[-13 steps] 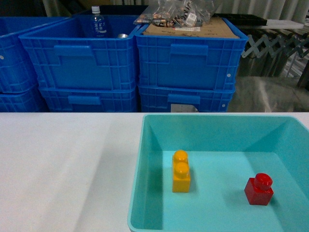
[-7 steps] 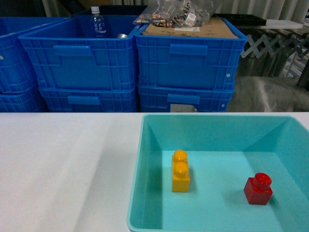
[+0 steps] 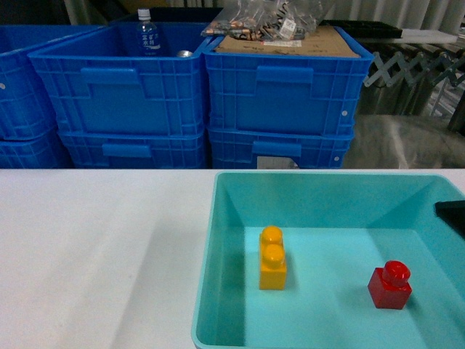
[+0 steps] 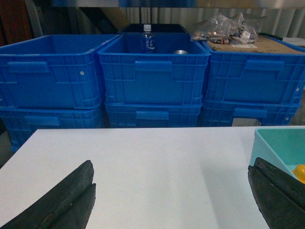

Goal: Pick red block from blue box to shelf

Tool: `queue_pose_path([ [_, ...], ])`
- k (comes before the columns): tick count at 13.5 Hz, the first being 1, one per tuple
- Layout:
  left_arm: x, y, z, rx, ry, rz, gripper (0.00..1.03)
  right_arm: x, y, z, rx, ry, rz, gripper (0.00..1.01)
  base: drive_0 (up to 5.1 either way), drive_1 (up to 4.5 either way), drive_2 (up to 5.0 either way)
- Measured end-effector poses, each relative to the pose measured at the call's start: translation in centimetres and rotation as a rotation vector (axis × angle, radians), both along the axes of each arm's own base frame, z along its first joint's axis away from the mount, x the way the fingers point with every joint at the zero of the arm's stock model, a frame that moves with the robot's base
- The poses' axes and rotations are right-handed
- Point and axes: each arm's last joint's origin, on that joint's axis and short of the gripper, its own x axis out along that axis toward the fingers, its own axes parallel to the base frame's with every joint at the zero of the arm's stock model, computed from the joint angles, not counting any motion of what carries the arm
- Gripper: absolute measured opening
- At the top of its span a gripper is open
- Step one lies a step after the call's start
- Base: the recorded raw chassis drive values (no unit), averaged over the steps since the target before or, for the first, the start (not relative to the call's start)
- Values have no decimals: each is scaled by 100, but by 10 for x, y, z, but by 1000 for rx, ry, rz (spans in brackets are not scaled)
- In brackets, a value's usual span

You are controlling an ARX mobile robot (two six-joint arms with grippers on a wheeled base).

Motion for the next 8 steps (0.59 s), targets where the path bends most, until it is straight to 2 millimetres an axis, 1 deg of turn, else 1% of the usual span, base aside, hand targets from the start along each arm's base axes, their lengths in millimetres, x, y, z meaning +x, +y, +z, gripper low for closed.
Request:
queue_pose_path([
  [2, 0, 0, 0, 0, 0, 0, 98, 27, 17, -18, -46, 122, 15, 98, 0, 0, 0],
  [3, 0, 0, 0, 0, 0, 0, 98, 41, 20, -26, -52, 173, -2, 98, 0, 0, 0],
  [4, 0, 0, 0, 0, 0, 0, 98, 50, 21, -33, -45, 213, -14, 98, 0, 0, 0],
  [6, 0, 0, 0, 0, 0, 0, 98, 62, 23, -46, -37, 282, -38, 98, 0, 0, 0],
  [8, 0, 0, 0, 0, 0, 0, 98, 70, 25, -59, -23, 338, -55, 98, 0, 0, 0],
])
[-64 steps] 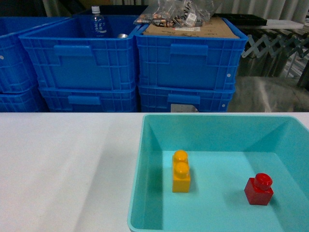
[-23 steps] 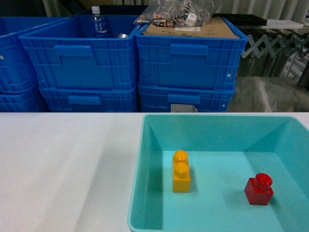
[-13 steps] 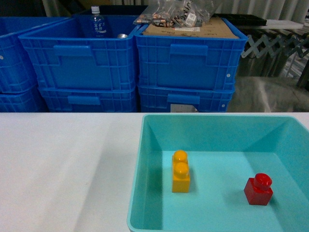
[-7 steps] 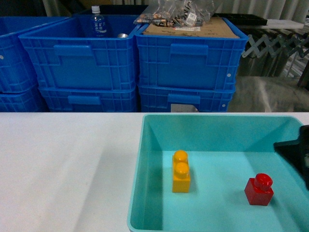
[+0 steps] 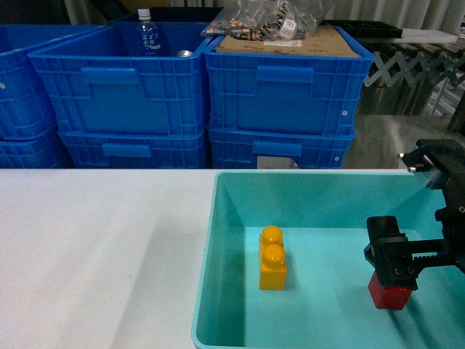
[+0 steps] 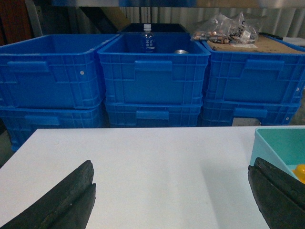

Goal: Pick red block from blue box to shelf

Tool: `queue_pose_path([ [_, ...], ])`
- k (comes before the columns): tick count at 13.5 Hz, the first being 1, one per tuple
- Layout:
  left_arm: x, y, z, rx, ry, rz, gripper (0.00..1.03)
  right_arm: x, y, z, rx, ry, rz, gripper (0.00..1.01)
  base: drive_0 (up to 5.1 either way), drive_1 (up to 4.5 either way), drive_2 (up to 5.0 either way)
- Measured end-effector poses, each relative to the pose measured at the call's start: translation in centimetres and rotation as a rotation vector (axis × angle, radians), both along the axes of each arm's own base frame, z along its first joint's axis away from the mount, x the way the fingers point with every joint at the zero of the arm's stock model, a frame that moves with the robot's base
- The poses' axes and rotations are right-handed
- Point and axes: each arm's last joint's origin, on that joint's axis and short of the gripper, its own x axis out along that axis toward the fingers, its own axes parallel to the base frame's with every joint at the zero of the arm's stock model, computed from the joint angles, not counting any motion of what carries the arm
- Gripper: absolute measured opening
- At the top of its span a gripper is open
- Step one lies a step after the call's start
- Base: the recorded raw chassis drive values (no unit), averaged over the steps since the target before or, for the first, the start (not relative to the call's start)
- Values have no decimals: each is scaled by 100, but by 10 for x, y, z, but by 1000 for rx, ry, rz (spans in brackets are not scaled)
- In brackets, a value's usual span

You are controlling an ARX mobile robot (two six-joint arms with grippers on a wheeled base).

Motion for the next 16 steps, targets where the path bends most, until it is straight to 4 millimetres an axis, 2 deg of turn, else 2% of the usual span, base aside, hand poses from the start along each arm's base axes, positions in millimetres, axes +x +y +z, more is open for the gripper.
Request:
queue_pose_path([
  [2, 0, 0, 0, 0, 0, 0, 98, 4, 5, -11, -4, 25, -5, 98, 0, 0, 0],
  [4, 0, 0, 0, 0, 0, 0, 98, 12, 21, -29, -29, 56, 9, 98, 0, 0, 0],
  [5, 0, 0, 0, 0, 0, 0, 98, 14, 24, -32, -44, 59, 6, 93, 0, 0, 0],
  [8, 0, 0, 0, 0, 0, 0, 98, 17, 29, -42, -91, 70, -9, 49, 0, 0, 0],
  [9, 0, 0, 0, 0, 0, 0, 98, 17, 29, -43, -94, 71, -14, 38, 0, 0, 0],
  [10, 0, 0, 0, 0, 0, 0, 98, 18, 29, -43, -101, 61, -21, 30, 0, 0, 0],
  [11, 0, 0, 0, 0, 0, 0, 98, 17, 28, -42, -109, 52, -30, 29, 0, 0, 0],
  [13, 0, 0, 0, 0, 0, 0, 98, 5, 23, -19, -95, -34, -51, 29, 0, 0, 0],
  [14, 0, 0, 0, 0, 0, 0, 98, -3, 19, 4, -75, -103, -61, 29, 0, 0, 0],
  [15, 0, 0, 0, 0, 0, 0, 98, -19, 9, 40, -65, -250, -86, 29, 0, 0, 0],
  [16, 0, 0, 0, 0, 0, 0, 98, -37, -1, 63, -74, -373, -102, 29, 0, 0, 0],
])
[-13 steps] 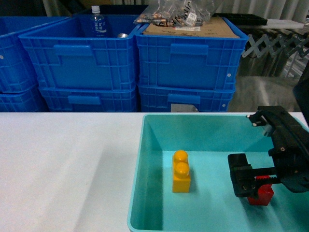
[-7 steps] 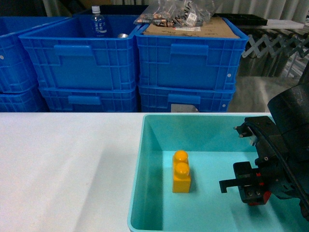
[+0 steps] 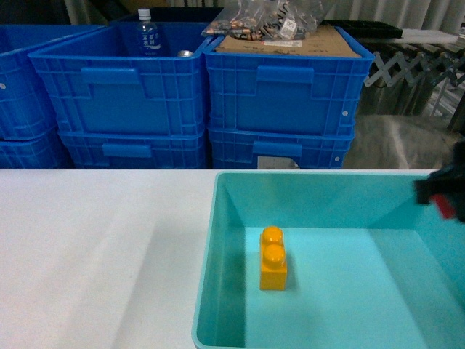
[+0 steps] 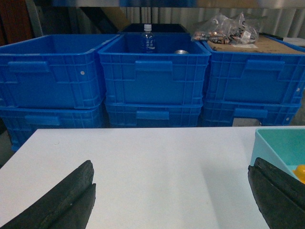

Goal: Pick red block from blue box to shelf

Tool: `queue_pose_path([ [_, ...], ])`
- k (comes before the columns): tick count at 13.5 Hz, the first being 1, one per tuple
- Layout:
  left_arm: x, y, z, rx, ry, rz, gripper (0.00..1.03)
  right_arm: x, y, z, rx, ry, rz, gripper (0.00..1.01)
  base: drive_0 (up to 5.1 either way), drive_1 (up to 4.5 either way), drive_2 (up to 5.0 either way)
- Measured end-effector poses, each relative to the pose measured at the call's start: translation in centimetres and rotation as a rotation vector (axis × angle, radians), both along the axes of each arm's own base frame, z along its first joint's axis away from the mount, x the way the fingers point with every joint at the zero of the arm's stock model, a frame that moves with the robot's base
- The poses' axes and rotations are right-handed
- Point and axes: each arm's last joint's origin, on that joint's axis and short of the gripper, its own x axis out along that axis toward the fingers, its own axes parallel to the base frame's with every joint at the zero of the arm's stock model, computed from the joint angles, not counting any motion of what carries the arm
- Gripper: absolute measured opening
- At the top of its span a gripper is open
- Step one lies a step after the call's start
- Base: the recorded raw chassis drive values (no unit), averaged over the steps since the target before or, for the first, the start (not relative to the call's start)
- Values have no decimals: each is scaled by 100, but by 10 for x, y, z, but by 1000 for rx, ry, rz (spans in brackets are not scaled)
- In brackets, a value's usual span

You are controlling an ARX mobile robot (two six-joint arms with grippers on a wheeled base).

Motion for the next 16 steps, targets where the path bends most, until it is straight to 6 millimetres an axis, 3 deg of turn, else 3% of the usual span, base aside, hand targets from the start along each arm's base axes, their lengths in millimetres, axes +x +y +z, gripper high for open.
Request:
queue_pose_path([
  [1, 0, 0, 0, 0, 0, 0, 98, -59, -20, 29, 0, -463, -18, 29, 0, 0, 0],
  [3, 0, 0, 0, 0, 0, 0, 98, -119, -53, 4, 21, -517, -27, 29, 0, 0, 0],
  [16, 0, 0, 0, 0, 0, 0, 98, -142, -55, -6, 21, -527, -27, 29, 0, 0, 0],
])
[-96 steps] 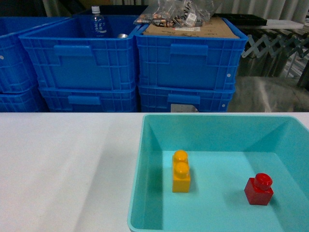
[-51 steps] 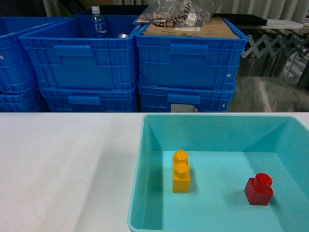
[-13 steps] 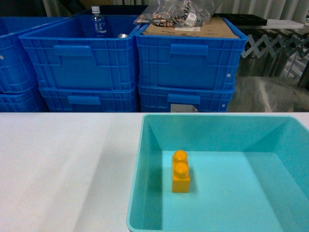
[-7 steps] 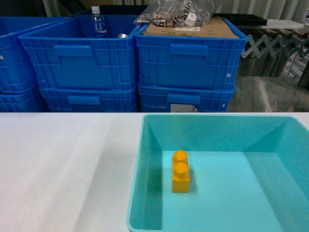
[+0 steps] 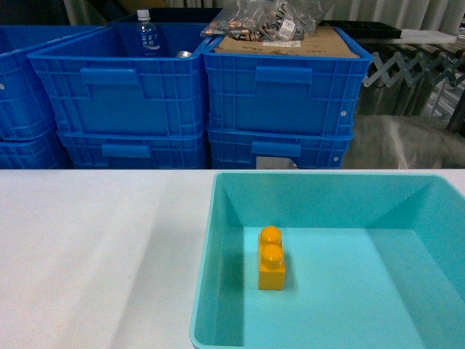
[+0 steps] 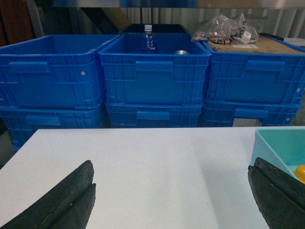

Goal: Pick red block from blue box to shelf

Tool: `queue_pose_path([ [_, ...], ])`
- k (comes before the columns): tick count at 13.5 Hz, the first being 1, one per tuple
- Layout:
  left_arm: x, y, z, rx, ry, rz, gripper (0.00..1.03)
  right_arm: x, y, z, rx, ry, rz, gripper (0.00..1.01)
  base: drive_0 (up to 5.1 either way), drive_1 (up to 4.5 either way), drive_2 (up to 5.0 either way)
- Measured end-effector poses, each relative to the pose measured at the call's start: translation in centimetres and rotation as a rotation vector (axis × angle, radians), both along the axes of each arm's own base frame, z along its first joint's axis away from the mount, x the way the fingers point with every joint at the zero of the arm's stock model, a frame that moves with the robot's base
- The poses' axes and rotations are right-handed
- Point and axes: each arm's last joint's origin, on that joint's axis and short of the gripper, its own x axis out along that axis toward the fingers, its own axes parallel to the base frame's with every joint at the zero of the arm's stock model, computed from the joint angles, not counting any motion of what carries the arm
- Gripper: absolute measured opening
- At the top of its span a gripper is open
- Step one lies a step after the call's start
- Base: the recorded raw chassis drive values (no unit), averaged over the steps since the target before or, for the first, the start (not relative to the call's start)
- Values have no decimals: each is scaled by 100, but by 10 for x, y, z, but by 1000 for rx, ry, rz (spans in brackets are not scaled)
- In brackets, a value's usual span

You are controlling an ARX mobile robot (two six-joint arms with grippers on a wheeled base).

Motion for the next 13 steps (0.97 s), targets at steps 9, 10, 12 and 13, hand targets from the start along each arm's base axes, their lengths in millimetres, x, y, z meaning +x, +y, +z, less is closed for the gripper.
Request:
queue_pose_path([
  [9, 0, 0, 0, 0, 0, 0, 98, -21, 0, 3, 0, -7, 0, 29, 0, 0, 0],
  [10, 0, 0, 0, 0, 0, 0, 98, -22, 0, 3, 0, -8, 0, 29, 0, 0, 0],
  [12, 0, 0, 0, 0, 0, 0, 98, -24, 0, 3, 0, -7, 0, 29, 0, 0, 0],
  [13, 0, 0, 0, 0, 0, 0, 98, -26, 0, 3, 0, -8, 0, 29, 0, 0, 0],
])
